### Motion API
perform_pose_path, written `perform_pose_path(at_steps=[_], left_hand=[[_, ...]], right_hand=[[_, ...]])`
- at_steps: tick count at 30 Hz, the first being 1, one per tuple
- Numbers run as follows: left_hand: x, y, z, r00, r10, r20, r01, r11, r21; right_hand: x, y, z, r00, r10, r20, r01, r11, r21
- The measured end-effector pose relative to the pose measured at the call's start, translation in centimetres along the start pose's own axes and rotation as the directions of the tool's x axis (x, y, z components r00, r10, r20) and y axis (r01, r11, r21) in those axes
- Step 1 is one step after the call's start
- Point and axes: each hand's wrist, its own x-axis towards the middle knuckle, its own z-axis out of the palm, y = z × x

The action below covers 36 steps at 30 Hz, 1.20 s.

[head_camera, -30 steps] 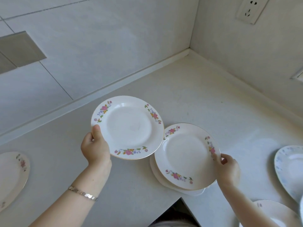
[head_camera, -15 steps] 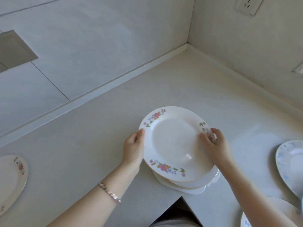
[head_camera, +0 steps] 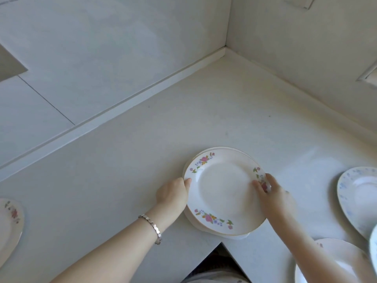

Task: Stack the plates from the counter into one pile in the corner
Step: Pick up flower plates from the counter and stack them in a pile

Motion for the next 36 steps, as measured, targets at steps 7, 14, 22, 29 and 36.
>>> perform_pose_path(at_steps=[7,14,22,29,36], left_hand=[[0.4,-0.4,0.4,0.996,0.035,-0.078,-0.033,0.999,0.032],[-0.3,0.4,1.3,0.999,0.026,0.02,0.006,0.46,-0.888],[-1.1,2.0,2.1,0.995,-0.009,0.103,0.102,0.197,-0.975],[-0.5,2.0,2.5,0.984,-0.025,0.178,0.179,0.112,-0.977],[-0.3,1.3,2.7,0.97,-0.069,0.232,0.233,0.009,-0.972]], right_hand=[[0.9,0.6,-0.2,0.997,-0.068,-0.044,0.054,0.963,-0.264],[1.3,1.6,1.5,0.999,-0.021,0.033,-0.001,0.83,0.558],[1.3,1.3,1.8,0.985,-0.003,0.175,-0.147,0.524,0.839],[2.1,2.5,2.5,0.986,0.009,0.165,-0.15,0.469,0.87],[2.1,2.0,2.0,0.982,0.052,0.18,-0.18,0.525,0.832]])
